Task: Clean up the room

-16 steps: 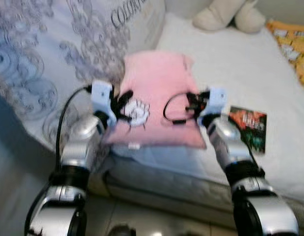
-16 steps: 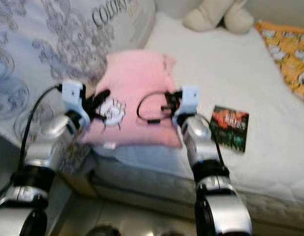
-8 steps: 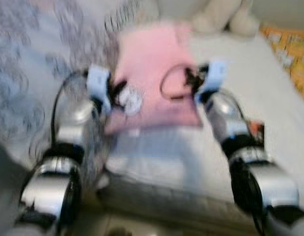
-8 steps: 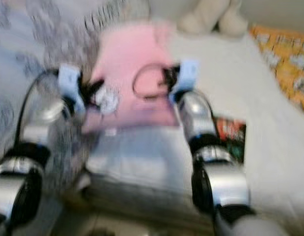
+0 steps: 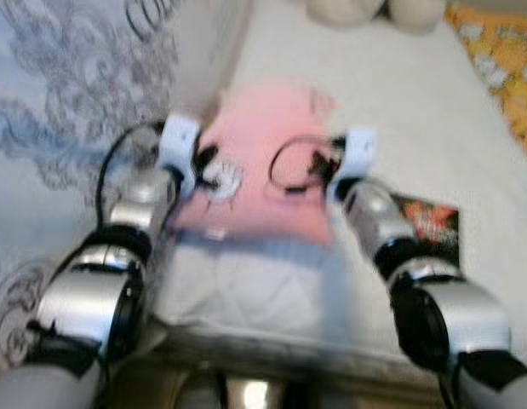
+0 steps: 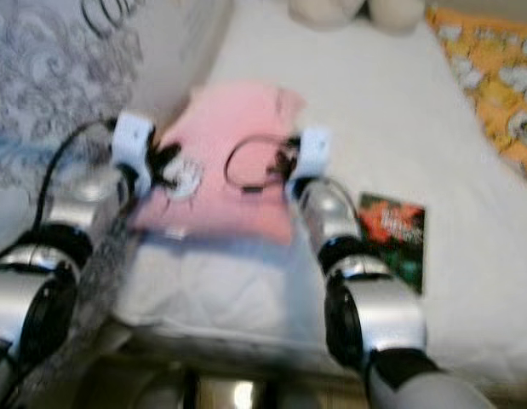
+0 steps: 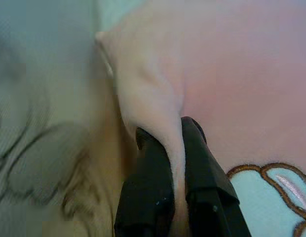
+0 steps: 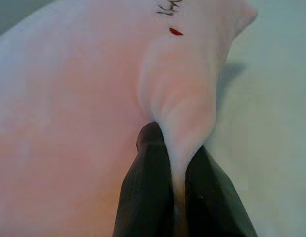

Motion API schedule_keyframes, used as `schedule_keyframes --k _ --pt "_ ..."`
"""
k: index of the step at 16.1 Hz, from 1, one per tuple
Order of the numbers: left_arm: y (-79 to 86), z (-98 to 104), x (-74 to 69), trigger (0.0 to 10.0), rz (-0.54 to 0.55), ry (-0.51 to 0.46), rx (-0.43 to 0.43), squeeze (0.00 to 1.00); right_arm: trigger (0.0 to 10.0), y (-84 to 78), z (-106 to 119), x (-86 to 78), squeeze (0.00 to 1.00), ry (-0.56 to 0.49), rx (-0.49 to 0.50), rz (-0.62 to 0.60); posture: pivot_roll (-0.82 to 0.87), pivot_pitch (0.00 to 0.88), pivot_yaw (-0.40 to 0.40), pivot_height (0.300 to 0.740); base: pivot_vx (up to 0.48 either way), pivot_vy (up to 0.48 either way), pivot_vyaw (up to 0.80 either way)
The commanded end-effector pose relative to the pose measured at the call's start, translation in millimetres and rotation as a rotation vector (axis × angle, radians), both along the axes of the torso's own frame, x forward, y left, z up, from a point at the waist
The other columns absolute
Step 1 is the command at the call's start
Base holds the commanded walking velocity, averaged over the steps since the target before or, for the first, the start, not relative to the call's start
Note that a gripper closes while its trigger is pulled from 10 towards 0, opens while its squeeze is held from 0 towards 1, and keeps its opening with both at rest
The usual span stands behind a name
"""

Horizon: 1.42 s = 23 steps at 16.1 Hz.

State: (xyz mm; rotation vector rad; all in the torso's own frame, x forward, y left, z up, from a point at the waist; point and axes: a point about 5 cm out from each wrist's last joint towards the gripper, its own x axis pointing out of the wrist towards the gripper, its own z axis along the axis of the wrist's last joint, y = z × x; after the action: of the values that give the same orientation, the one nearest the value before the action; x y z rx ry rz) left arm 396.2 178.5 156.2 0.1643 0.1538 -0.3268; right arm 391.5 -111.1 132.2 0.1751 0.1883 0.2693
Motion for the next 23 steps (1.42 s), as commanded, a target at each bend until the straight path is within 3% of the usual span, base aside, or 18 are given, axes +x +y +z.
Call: schedule_keyframes --k 1,5,9,10,11,12,16,18,21,23 --pt "13.0 10.2 2.4 10.0 0.063 -0.048 0.019 0.00 10.0 -16.1 0.5 1.3 0.00 0.002 0.016 -0.067 0.00 0.249 -0.031 0.740 0.000 0.000 0.00" --pt "22.2 7.0 -0.4 10.0 0.088 -0.055 0.020 0.00 10.0 -4.5 -3.8 -0.9 0.00 0.020 0.013 -0.019 0.02 0.259 -0.047 0.740 0.000 0.000 0.00" --pt "20.1 -3.3 -3.6 10.0 0.100 -0.038 0.022 0.00 10.0 -7.5 -11.1 -3.6 0.00 0.043 -0.065 -0.006 0.02 0.267 -0.064 0.740 0.000 0.000 0.00" --pt "17.6 -4.8 -3.8 10.0 0.095 -0.038 0.029 0.43 10.0 -11.7 -13.3 -4.3 0.00 0.046 -0.102 -0.009 0.01 0.266 -0.065 0.740 0.000 0.000 0.00" --pt "16.1 -4.6 -3.5 10.0 0.093 -0.042 0.031 1.00 10.0 -15.9 -13.9 -4.3 0.78 0.048 -0.124 -0.019 0.01 0.264 -0.067 0.740 0.000 0.000 0.00" --pt "15.7 -4.4 -3.3 10.0 0.094 -0.041 0.028 1.00 10.0 -19.2 -14.0 -4.1 1.00 0.048 -0.138 -0.033 0.01 0.263 -0.067 0.740 0.000 0.000 0.00" --pt "15.9 0.6 -1.2 10.0 0.099 -0.051 0.024 1.00 10.0 -23.1 -13.3 -3.6 1.00 0.046 -0.139 -0.070 0.00 0.245 -0.062 0.740 0.000 0.000 0.00" --pt "15.1 4.9 0.0 10.0 0.097 -0.063 -0.005 1.00 10.0 -17.5 -7.0 -1.4 1.00 0.012 -0.125 -0.058 0.00 0.208 -0.048 0.740 0.000 0.000 0.00" --pt "11.6 12.4 -1.5 10.0 0.069 -0.137 -0.053 1.00 10.0 -8.4 12.0 2.4 1.00 -0.123 -0.146 -0.013 0.00 0.163 -0.037 0.740 0.000 0.000 0.00" --pt "8.3 21.0 -10.3 10.0 0.041 -0.237 -0.060 1.00 10.0 -18.2 31.6 1.6 1.00 -0.268 -0.118 -0.050 0.00 0.095 -0.033 0.740 0.000 0.000 0.00"
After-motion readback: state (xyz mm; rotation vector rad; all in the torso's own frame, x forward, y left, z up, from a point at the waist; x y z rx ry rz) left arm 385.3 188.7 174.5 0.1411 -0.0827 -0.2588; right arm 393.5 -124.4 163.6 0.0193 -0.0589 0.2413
